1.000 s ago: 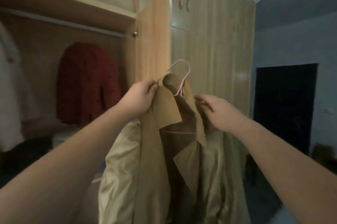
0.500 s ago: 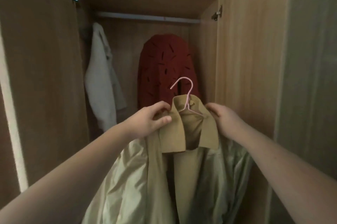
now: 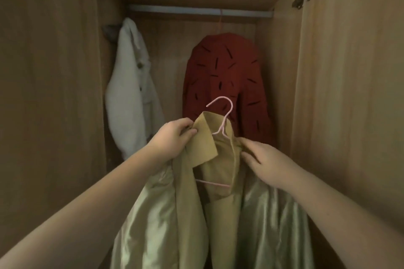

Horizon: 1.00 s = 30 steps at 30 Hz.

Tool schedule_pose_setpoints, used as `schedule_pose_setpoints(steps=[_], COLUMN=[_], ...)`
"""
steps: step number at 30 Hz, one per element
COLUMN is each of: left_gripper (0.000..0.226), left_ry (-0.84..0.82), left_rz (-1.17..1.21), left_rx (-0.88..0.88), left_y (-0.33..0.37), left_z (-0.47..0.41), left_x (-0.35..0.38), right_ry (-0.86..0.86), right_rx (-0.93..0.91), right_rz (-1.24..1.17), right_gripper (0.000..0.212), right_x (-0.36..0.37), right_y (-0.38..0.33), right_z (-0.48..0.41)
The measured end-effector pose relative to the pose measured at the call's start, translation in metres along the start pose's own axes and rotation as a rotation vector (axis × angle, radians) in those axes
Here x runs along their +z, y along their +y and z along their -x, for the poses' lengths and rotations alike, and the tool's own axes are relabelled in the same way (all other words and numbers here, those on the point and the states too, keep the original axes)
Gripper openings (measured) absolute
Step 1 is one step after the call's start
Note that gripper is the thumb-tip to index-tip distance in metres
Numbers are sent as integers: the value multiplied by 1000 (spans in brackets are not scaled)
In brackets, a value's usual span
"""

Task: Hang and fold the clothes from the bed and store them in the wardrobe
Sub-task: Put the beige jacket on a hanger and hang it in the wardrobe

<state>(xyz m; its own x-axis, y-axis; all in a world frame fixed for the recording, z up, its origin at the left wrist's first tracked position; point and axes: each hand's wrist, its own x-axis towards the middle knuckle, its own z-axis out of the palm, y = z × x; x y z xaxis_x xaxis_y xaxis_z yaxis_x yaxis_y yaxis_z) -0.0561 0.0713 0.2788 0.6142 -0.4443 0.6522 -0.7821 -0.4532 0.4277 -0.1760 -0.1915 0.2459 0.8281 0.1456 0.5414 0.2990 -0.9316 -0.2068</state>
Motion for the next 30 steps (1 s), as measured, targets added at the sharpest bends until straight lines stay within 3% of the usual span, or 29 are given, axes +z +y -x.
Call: schedule_pose_setpoints(steps=[3,6,11,16,21,30], left_gripper=[16,27,19,12,56,63], left_ry=[-51,-130,-45,154,356,233], left_rz=[-60,-281,-530,-434,-360,-454], left_rx=[47,38,-26,-38,152,333], left_y=[-3,-15,-51,-90,-136,-220], left_z=[-29,-53,-91,-148,-204,-344], left_x=[6,8,22,40,52,44], right_ry=[128,202,292,458,536,569], right_rx=[2,-43,-135,-127,-77,60], right_rz=[210,285,301,418,517,670], right_gripper=[29,18,23,14,12,10], right_x=[-1,-3,14,24,30,16], right_y=[26,53,73,86,105,118], right_z=[-35,-74,-135,-210,-287,-416])
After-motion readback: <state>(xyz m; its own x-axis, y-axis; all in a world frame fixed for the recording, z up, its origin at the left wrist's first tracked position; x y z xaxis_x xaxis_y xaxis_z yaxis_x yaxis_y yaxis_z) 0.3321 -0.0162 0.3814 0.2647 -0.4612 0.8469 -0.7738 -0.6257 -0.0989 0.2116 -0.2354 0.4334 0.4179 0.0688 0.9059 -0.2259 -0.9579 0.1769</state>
